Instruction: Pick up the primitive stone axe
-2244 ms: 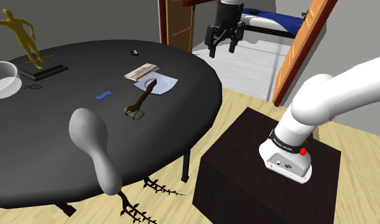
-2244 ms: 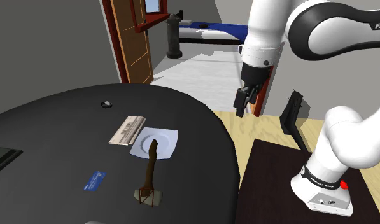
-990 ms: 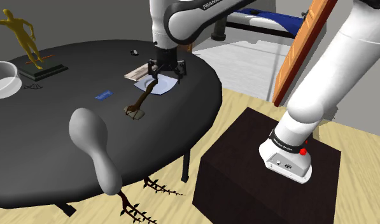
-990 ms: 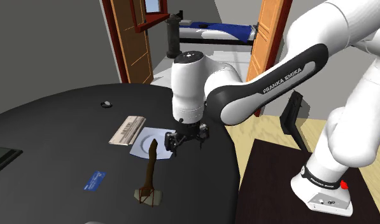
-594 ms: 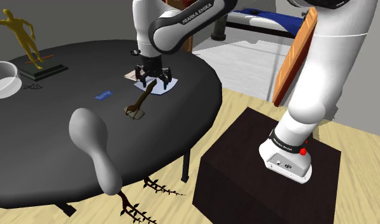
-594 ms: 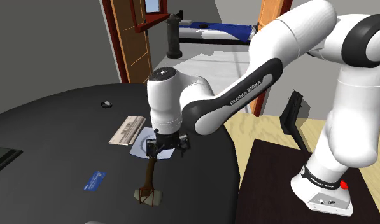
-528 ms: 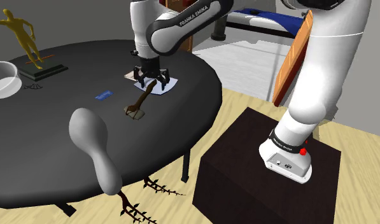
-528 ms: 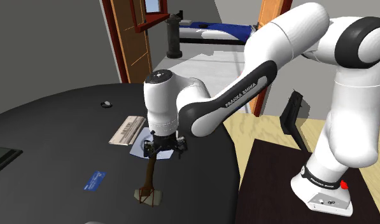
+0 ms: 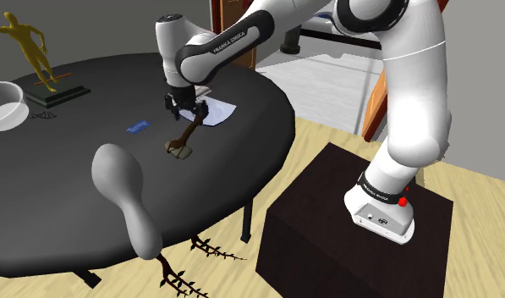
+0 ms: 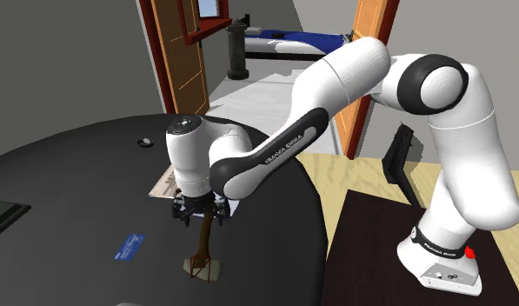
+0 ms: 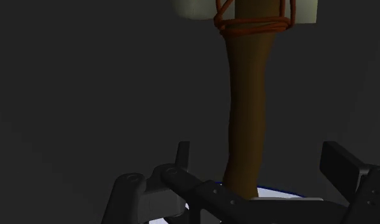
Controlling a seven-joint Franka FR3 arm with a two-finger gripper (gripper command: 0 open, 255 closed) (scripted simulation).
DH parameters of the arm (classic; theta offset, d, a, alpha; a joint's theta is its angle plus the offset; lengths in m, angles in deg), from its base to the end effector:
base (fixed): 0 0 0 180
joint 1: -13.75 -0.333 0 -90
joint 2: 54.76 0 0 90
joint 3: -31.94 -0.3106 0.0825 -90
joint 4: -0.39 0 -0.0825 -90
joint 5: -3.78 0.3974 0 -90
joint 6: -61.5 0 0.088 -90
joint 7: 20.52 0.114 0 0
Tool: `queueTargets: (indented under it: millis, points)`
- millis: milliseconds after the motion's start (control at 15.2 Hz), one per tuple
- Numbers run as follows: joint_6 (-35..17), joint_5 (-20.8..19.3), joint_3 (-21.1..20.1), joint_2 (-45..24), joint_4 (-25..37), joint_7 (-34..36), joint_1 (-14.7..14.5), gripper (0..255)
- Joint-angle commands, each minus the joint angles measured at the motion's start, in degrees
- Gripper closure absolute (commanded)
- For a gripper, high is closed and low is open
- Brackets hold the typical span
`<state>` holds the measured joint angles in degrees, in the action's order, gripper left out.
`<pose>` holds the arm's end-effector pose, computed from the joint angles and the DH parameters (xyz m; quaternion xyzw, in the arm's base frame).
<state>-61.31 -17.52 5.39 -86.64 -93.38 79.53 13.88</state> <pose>0.6412 0.2587 0.3033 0.8392 -0.5424 0.0383 0.0078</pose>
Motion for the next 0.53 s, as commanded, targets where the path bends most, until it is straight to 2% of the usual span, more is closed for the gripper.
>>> queueTargets:
  millis: [0, 396, 462]
  points:
    - [-1.14, -0.62, 0.45, -1.16, -0.02, 0.7, -0.36, 0]
    - [-3.58, -1.7, 1.17, -3.02, -0.75, 1.5, -0.78, 0]
    - [-3.45, -1.68, 1.16, -3.05, -0.59, 1.49, -0.82, 255]
